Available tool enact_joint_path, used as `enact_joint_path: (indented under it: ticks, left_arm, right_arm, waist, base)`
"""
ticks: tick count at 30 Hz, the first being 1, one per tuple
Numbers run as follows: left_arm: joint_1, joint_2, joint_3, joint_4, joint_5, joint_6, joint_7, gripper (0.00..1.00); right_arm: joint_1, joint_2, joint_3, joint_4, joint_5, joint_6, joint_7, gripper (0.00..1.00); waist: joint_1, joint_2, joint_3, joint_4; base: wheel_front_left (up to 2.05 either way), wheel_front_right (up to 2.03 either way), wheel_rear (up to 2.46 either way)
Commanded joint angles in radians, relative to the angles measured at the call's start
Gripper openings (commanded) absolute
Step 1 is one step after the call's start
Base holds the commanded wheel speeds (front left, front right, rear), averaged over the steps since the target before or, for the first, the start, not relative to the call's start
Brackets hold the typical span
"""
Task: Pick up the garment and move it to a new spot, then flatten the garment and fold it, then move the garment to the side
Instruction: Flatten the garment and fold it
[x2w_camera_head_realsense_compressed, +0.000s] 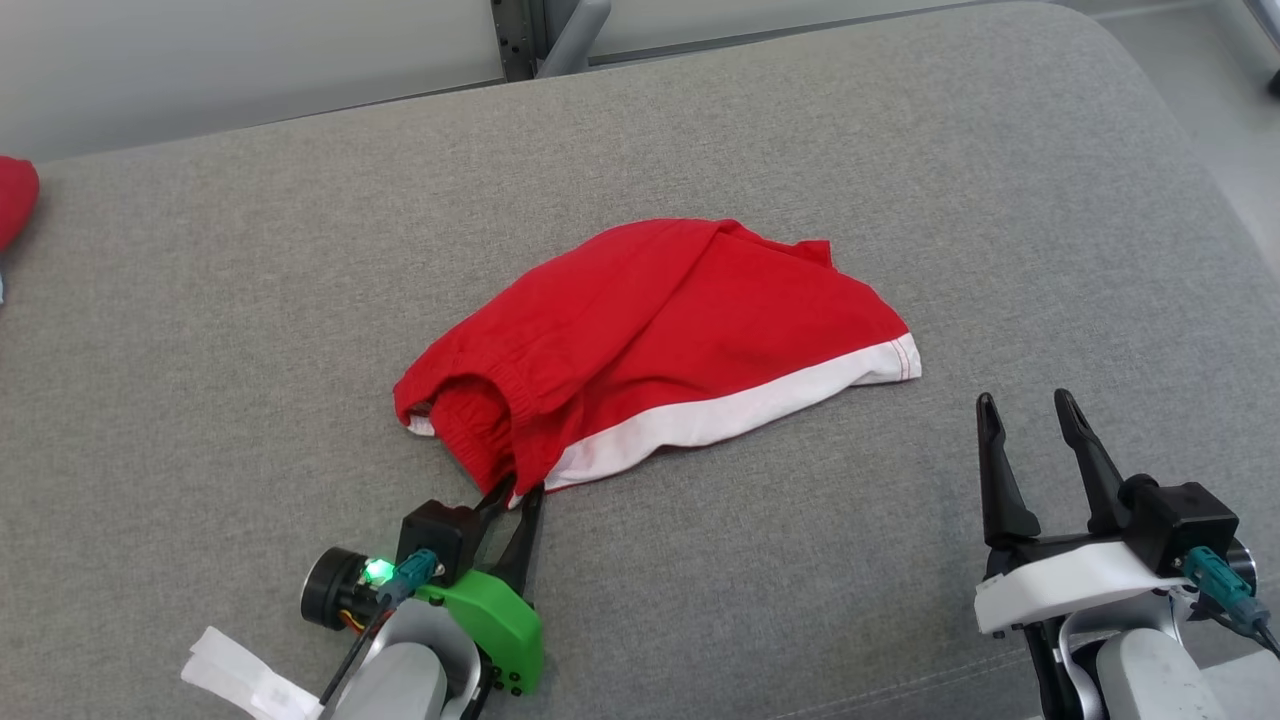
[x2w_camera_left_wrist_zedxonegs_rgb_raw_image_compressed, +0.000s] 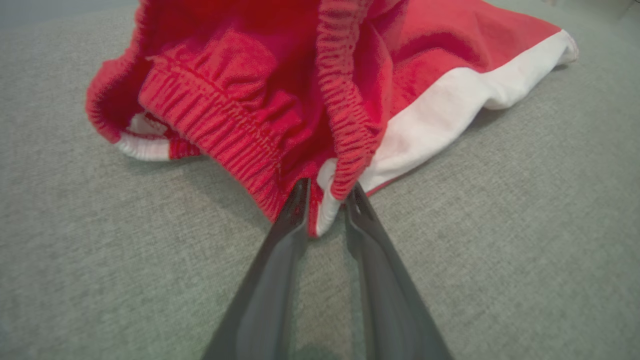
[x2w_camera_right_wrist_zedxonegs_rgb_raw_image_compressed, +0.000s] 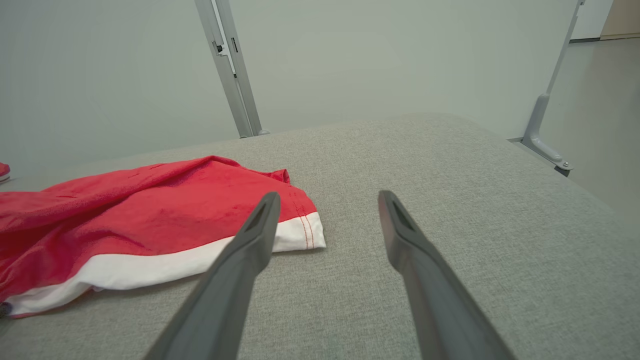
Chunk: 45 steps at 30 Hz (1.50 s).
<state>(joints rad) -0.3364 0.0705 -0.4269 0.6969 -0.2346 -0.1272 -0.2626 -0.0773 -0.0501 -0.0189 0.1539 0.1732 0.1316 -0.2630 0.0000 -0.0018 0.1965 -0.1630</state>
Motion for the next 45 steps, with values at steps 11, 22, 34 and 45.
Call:
enact_joint_path:
  ticks: [11, 22, 34, 45]
  left_arm:
    - [0.043, 0.018, 0.039, -0.05, -0.025, 0.004, -0.001, 0.0]
    - [0.155, 0.039, 0.13, -0.171, -0.041, 0.024, -0.002, 0.0]
    - [0.156, 0.034, 0.154, -0.189, -0.026, 0.022, -0.002, 0.0]
    - [0.142, 0.024, 0.158, -0.187, -0.017, 0.016, -0.002, 0.0]
  right_arm:
    - [0.013, -0.001, -0.026, 0.021, -0.012, -0.002, -0.003, 1.0]
    - [-0.029, -0.001, 0.025, 0.18, -0.106, -0.002, -0.003, 1.0]
    - [-0.17, -0.022, 0.113, 0.427, -0.136, -0.002, -0.003, 0.92]
    - [-0.232, -0.02, 0.192, 0.528, -0.09, -0.002, -0.003, 0.64]
  waist:
    - [0.0, 0.0018, -0.028, 0.033]
    - [0.0, 0.0018, -0.062, 0.095]
    - [0.0, 0.0018, -0.041, 0.148]
    - [0.0, 0.0018, -0.021, 0.165]
  base:
    - [0.0, 0.0, 0.0]
    - [0.0, 0.0, 0.0]
    - [0.0, 0.0, 0.0]
    - [0.0, 0.0, 0.0]
